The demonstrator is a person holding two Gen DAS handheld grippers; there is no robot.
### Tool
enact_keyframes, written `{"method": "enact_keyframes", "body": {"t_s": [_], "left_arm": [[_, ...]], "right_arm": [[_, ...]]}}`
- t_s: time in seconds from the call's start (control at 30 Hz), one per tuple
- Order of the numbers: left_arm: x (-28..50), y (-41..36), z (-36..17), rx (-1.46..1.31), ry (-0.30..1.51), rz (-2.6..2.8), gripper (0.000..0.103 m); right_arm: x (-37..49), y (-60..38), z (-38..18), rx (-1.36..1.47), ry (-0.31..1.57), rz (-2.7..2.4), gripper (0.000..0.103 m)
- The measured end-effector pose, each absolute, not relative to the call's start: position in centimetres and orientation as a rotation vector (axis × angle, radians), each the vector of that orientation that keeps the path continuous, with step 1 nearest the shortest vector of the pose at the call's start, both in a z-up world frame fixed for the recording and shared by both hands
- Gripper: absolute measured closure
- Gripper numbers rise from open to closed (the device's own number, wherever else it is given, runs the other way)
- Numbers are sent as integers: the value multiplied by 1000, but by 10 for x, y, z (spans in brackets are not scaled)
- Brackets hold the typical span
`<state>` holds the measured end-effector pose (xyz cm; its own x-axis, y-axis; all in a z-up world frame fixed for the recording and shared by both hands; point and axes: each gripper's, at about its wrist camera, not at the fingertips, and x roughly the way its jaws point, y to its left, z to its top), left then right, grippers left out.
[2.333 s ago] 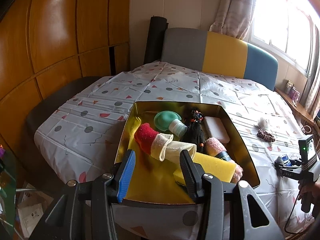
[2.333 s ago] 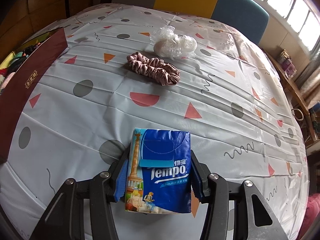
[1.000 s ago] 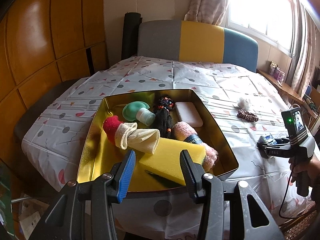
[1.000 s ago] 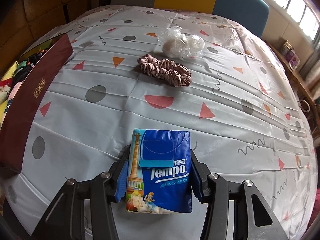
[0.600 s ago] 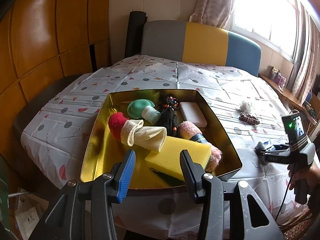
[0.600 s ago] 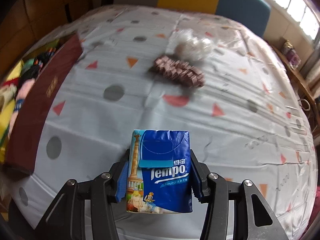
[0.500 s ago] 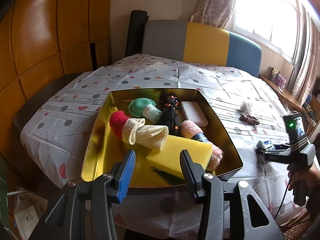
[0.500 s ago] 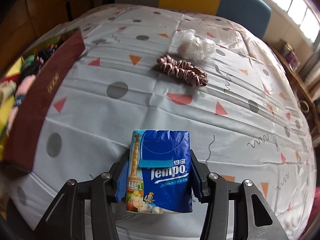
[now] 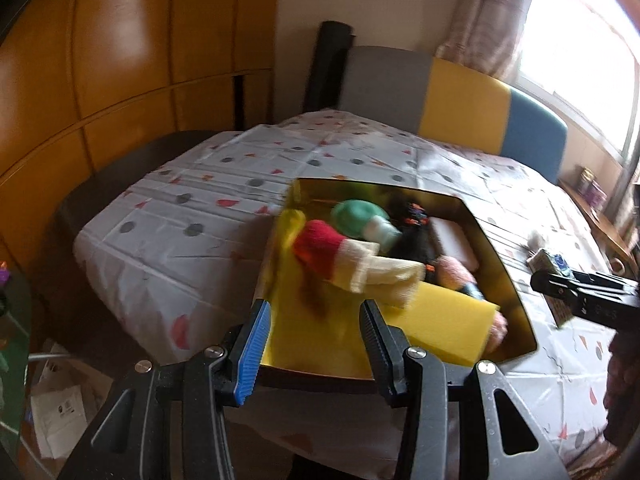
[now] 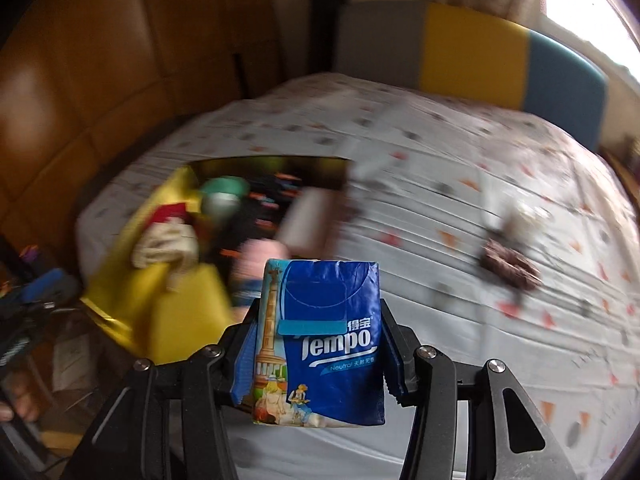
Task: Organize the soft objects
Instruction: 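Carry the Tempo tissue pack into the tray and release it with the right tool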
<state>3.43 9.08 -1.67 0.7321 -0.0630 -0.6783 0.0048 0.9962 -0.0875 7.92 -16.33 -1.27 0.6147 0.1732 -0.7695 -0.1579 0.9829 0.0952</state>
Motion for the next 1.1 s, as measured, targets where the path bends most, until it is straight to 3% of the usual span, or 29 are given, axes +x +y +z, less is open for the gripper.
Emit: {"method": "enact_keyframes", "body": {"t_s": [0.47, 0.87, 1.1], "left_arm": [[35, 152, -25, -157, 764, 113, 57], [39, 160, -34, -169, 785, 116, 57], [40, 155, -36, -158, 795, 104, 57]], "right_arm": [[93, -20, -3, -34, 886, 516, 51], [140, 27, -52, -68, 1045, 512, 50], [145, 26, -57, -26, 1049, 513, 38]]}}
